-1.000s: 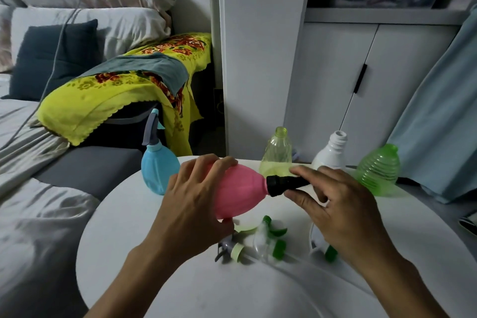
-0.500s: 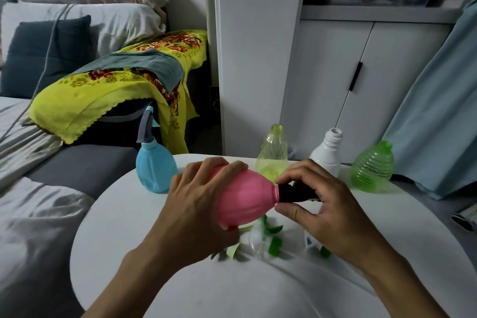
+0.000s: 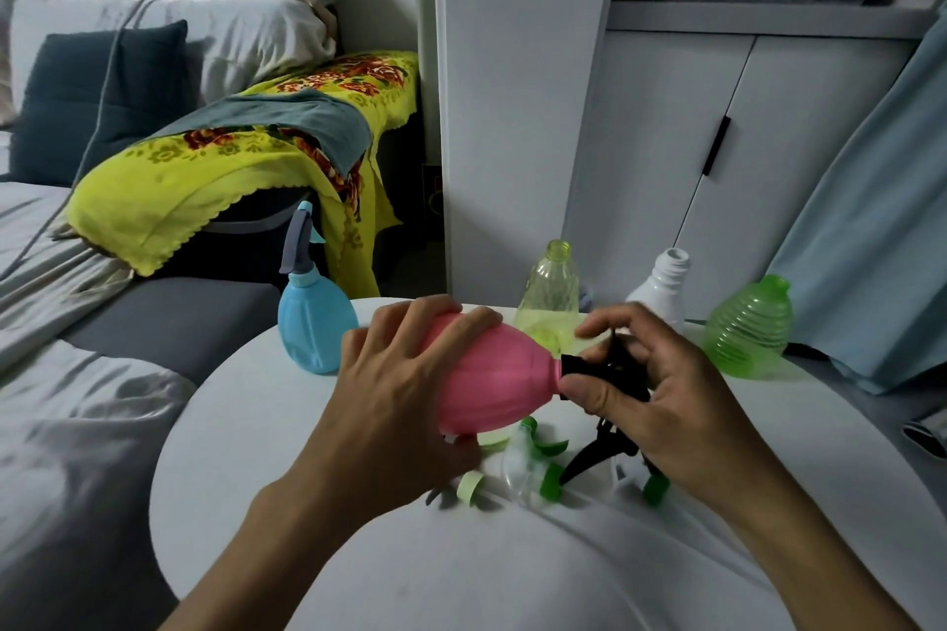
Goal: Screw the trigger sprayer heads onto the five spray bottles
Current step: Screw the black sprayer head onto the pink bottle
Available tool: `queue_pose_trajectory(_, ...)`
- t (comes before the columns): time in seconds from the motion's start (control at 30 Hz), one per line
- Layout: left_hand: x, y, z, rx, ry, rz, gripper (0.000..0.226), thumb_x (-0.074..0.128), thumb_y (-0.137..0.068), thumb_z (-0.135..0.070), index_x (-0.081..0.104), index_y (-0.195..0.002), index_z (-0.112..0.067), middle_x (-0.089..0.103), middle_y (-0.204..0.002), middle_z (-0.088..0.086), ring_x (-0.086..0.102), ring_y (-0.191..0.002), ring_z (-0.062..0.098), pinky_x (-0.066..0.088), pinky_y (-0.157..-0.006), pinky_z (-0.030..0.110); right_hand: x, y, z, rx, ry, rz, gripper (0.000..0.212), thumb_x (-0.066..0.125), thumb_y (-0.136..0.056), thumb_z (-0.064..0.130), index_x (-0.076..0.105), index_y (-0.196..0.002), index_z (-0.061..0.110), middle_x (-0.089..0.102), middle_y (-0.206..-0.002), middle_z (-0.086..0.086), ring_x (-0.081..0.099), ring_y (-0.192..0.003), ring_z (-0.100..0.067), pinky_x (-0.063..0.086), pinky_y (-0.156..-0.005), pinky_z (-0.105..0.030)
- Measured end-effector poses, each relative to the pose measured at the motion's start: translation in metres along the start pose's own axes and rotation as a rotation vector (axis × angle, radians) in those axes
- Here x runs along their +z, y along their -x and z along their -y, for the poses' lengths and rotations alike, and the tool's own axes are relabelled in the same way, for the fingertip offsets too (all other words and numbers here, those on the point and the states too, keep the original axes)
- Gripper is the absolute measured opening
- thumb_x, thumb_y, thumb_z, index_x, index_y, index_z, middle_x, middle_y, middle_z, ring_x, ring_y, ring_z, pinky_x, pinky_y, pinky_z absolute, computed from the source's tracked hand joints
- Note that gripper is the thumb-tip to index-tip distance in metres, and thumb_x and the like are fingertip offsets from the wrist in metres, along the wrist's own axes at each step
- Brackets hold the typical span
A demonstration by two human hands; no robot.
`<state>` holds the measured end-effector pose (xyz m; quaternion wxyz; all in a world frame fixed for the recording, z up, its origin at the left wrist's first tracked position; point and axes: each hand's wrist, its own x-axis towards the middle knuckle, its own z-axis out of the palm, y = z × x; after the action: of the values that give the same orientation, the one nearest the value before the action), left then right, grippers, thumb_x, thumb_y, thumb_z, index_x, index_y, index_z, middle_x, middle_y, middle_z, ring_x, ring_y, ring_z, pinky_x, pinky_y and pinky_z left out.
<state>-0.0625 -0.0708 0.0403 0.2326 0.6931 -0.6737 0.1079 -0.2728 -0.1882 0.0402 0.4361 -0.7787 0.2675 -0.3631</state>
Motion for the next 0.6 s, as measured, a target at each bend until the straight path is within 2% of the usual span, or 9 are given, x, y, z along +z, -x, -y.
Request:
queue_pose_trajectory(0.07,0.002,0.000,0.000,0.010,-0.006,0.015,0.095,0.081,-0.057,-0.052,0.042,-0.141,-0.032,0.051,-0.138,0.001,0.044,-0.124,0.028,0.045,-0.090,0.050,0.000,-0.001,0.001,0.056,-0.071,0.049,0.027,0.082,-0.076,0.041,0.069,-0.096,0.029,0.072,-0.080,-0.003,0.070,-0.066,-0.014,0.056,-0.063,-0.026)
queue_pose_trajectory(0.17,0.003,0.000,0.003,0.021,0.027,0.032,0.093,0.079,-0.057,-0.055,0.041,-0.139,-0.035,0.050,-0.138,-0.002,0.044,-0.124,0.026,0.045,-0.091,0.049,-0.006,-0.001,0.002,0.151,-0.169,0.093,0.024,0.067,-0.084,0.047,0.073,-0.100,0.031,0.076,-0.083,-0.007,0.073,-0.068,-0.021,0.057,-0.063,-0.033)
queue_pose_trajectory(0.23,0.002,0.000,0.005,0.015,0.083,0.042,0.093,0.078,-0.055,-0.056,0.038,-0.137,-0.040,0.049,-0.137,-0.007,0.044,-0.122,0.022,0.045,-0.091,0.048,-0.016,-0.001,-0.001,0.191,-0.218,0.164,0.030,0.054,-0.091,0.040,0.074,-0.112,0.031,0.076,-0.095,-0.008,0.073,-0.087,-0.029,0.057,-0.083,-0.042)
queue_pose_trajectory(0.3,0.002,-0.001,0.007,0.011,0.151,0.062,0.094,0.079,-0.053,-0.056,0.035,-0.135,-0.045,0.048,-0.135,-0.011,0.044,-0.120,0.019,0.045,-0.090,0.047,-0.027,0.000,-0.004,0.233,-0.285,0.230,0.049,0.045,-0.082,0.019,0.071,-0.123,0.028,0.075,-0.109,-0.011,0.069,-0.103,-0.033,0.051,-0.097,-0.045)
queue_pose_trajectory(0.37,0.001,0.000,0.009,0.006,0.207,0.090,0.095,0.080,-0.052,-0.055,0.033,-0.134,-0.048,0.046,-0.133,-0.014,0.044,-0.118,0.015,0.047,-0.089,0.047,-0.031,0.001,-0.002,0.258,-0.297,0.296,0.068,0.042,-0.069,0.007,0.069,-0.126,0.030,0.075,-0.107,-0.007,0.069,-0.099,-0.024,0.051,-0.087,-0.032)
queue_pose_trajectory(0.4,0.001,0.000,0.010,0.001,0.231,0.099,0.095,0.080,-0.051,-0.055,0.032,-0.133,-0.049,0.045,-0.131,-0.016,0.043,-0.116,0.013,0.048,-0.089,0.047,-0.031,0.001,-0.001,0.257,-0.276,0.327,0.070,0.043,-0.068,0.004,0.067,-0.128,0.031,0.076,-0.101,-0.006,0.068,-0.090,-0.021,0.050,-0.078,-0.027)
queue_pose_trajectory(0.47,0.001,0.000,0.011,-0.016,0.279,0.101,0.097,0.080,-0.050,-0.055,0.029,-0.133,-0.051,0.042,-0.128,-0.023,0.044,-0.113,0.012,0.049,-0.088,0.046,-0.028,0.002,0.001,0.230,-0.259,0.366,0.063,0.053,-0.077,0.001,0.060,-0.134,0.026,0.077,-0.099,-0.008,0.069,-0.081,-0.023,0.051,-0.070,-0.028)
queue_pose_trajectory(0.53,0.001,0.000,0.011,-0.027,0.310,0.089,0.098,0.079,-0.050,-0.055,0.028,-0.133,-0.052,0.041,-0.125,-0.025,0.046,-0.112,0.013,0.050,-0.087,0.047,-0.024,0.002,0.001,0.195,-0.242,0.361,0.046,0.063,-0.090,0.017,0.055,-0.136,0.020,0.078,-0.102,-0.012,0.069,-0.079,-0.025,0.053,-0.067,-0.031)
queue_pose_trajectory(0.6,0.002,-0.001,0.011,-0.030,0.298,0.071,0.098,0.079,-0.049,-0.056,0.028,-0.133,-0.050,0.041,-0.125,-0.024,0.046,-0.112,0.015,0.050,-0.086,0.047,-0.020,0.003,0.002,0.213,-0.201,0.344,0.035,0.054,-0.097,0.039,0.059,-0.129,0.024,0.080,-0.093,-0.012,0.067,-0.068,-0.023,0.052,-0.062,-0.030)
